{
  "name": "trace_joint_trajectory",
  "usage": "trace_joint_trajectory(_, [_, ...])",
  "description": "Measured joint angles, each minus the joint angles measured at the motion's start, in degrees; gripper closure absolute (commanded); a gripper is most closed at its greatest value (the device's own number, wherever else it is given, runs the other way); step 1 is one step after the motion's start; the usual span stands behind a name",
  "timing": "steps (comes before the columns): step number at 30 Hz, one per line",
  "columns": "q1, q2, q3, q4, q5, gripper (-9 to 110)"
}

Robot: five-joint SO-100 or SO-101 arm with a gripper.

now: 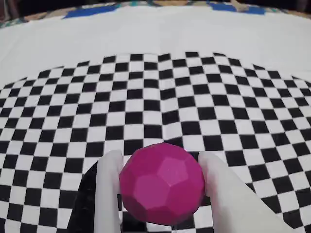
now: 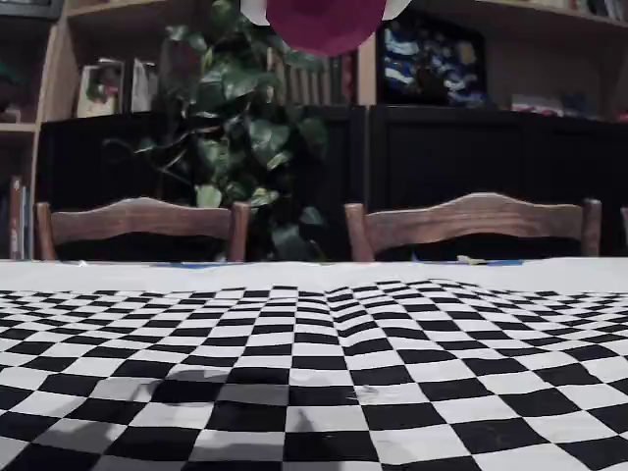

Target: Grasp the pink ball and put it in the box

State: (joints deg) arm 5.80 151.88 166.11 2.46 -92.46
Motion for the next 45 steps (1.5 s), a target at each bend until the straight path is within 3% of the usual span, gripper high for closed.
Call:
trace_joint_trajectory(20, [22.2, 6.2, 4.7, 0.3, 0.0, 101])
trace_joint_trajectory(45, [40.7, 7.7, 5.5, 1.2, 0.0, 101])
